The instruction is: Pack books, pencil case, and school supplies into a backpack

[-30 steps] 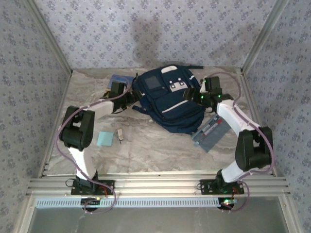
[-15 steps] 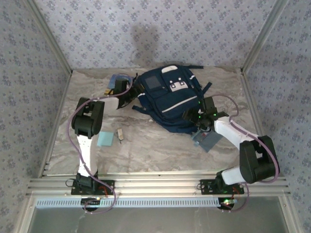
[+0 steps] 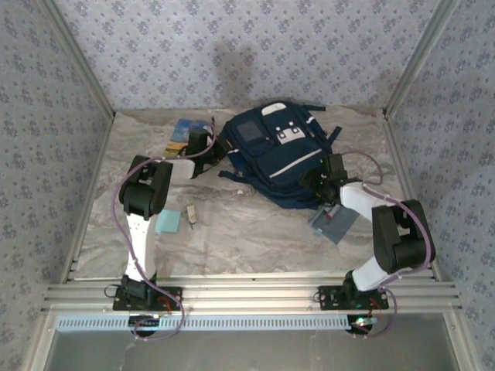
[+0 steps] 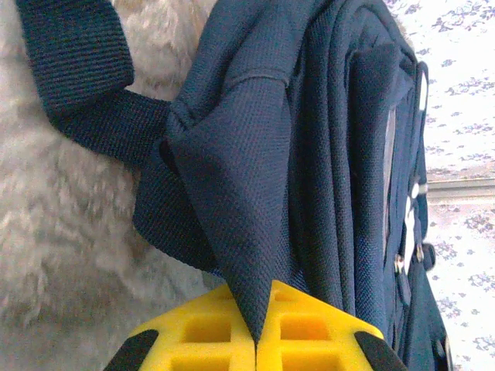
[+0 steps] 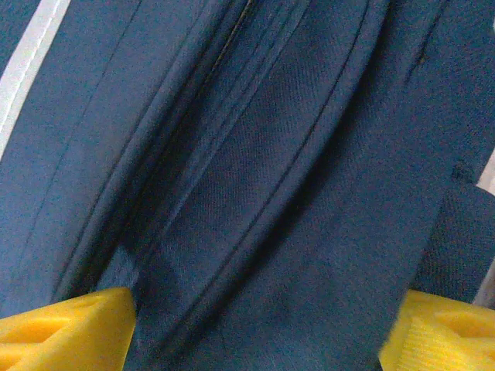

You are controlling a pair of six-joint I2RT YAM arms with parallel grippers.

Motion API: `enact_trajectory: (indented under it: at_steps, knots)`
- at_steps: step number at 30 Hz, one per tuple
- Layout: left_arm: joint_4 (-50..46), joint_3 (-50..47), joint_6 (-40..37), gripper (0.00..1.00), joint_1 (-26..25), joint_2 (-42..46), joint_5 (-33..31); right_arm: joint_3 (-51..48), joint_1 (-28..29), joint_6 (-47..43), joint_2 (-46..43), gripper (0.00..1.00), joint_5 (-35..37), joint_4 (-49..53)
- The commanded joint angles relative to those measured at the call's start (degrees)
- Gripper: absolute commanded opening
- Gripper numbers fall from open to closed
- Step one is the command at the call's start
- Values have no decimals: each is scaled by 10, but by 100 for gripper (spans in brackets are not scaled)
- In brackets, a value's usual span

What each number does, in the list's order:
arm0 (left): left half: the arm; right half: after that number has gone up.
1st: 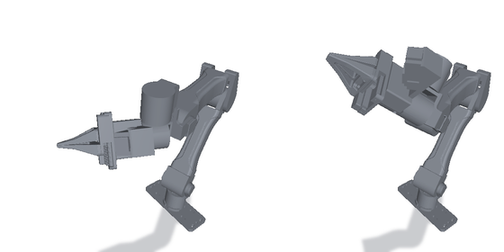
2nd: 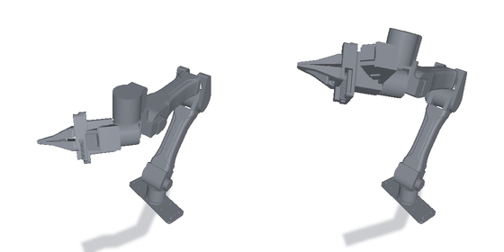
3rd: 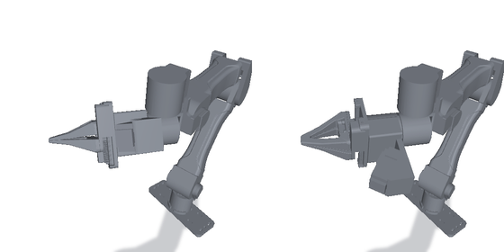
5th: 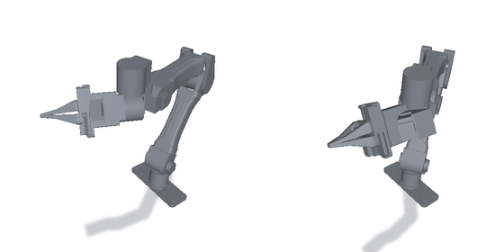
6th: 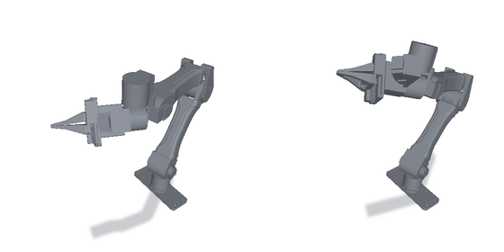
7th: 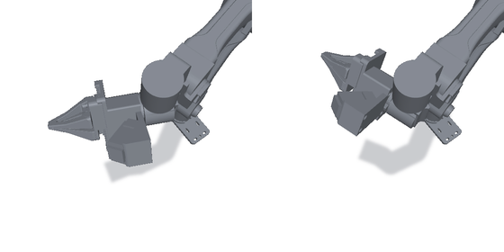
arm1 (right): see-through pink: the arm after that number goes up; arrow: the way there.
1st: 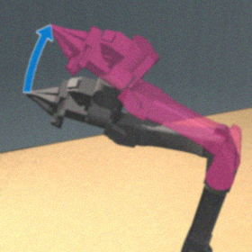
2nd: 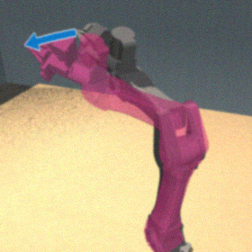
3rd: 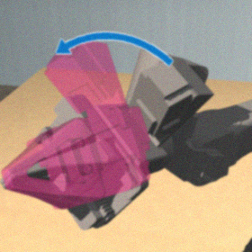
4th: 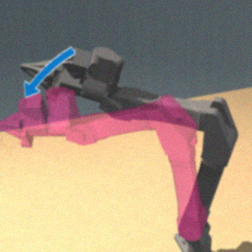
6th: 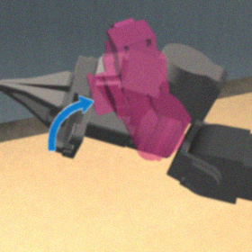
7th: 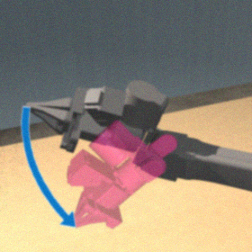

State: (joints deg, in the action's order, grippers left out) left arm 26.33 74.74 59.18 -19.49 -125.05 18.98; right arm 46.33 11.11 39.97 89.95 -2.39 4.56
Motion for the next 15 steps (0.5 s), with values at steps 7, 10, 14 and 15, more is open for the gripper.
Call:
enact_trajectory:
  at_steps: [7,10,14,15]
  knots:
    - [-28,-59,72,0,-57,164,10,150,-55,-86,98,79,-32,-3]
    - [-28,-66,109,0,-78,181,-16,187,-54,-106,100,80,-44,27]
    - [-26,-65,163,0,-93,189,-66,194,-51,-120,70,81,-54,68]
    - [-30,-62,171,0,-96,191,-82,192,-50,-123,56,81,-57,82]
